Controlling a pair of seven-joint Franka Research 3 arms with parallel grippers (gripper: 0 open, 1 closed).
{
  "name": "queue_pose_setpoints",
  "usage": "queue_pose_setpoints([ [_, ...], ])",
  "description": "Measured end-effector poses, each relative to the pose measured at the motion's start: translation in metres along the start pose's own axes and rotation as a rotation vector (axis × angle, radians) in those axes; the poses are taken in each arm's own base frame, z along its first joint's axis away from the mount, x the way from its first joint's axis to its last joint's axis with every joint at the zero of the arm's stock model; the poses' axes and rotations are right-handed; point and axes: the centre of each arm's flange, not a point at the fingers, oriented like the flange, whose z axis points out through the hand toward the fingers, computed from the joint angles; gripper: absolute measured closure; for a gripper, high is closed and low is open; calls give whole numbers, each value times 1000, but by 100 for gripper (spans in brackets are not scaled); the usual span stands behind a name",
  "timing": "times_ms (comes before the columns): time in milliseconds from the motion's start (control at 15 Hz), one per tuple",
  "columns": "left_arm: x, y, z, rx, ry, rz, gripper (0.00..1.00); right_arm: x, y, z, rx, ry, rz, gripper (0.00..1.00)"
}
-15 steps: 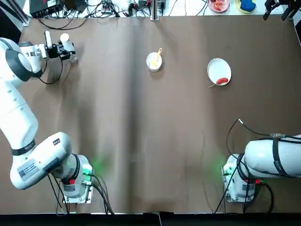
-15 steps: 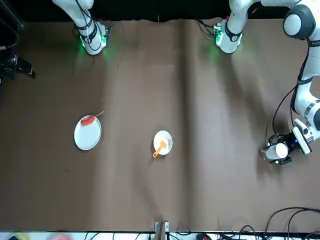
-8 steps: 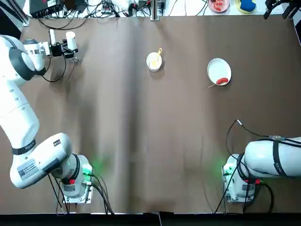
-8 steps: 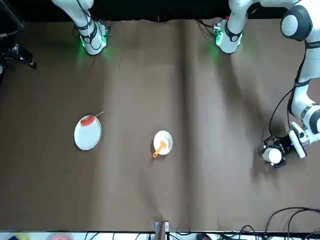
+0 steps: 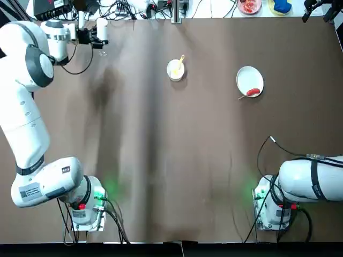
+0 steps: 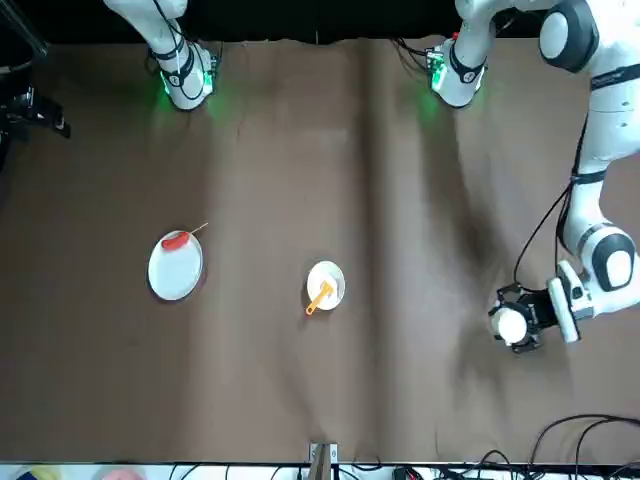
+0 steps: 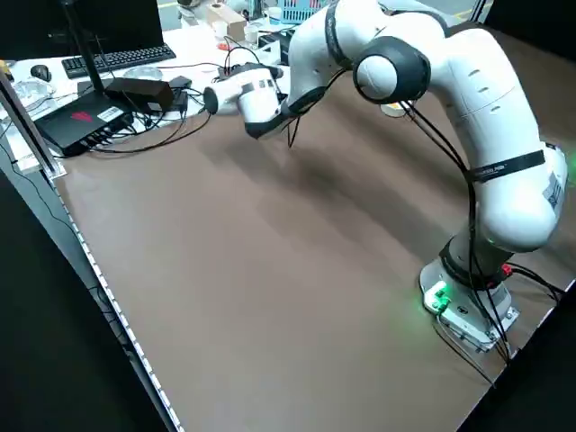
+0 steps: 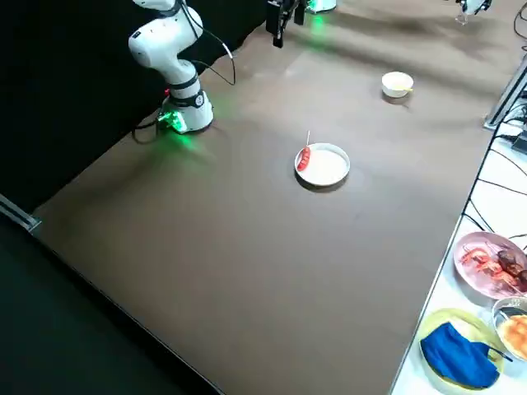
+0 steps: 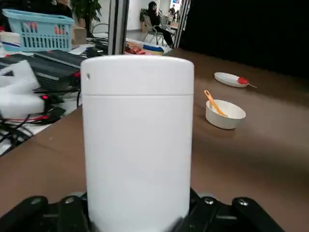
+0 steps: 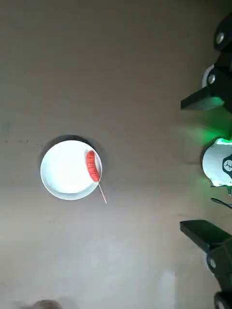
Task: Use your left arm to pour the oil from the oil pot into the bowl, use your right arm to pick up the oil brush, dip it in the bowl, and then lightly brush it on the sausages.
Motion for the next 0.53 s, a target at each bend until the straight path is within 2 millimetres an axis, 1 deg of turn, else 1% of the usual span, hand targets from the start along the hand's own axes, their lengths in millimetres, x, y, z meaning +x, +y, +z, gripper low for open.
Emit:
queue_pose_setpoints([
  [133,16,3,31,-19,-24,1,47,0,2,0,1,0,4,0],
  [267,39,10,67,-39,-51,-22,47,-1,5,0,2,0,9,0],
  [400,71,21,111,-53,-85,-59,47,-1,9,0,4,1,18,0],
  [533,96,35,156,-52,-124,-77,47,-2,12,0,5,1,23,0],
])
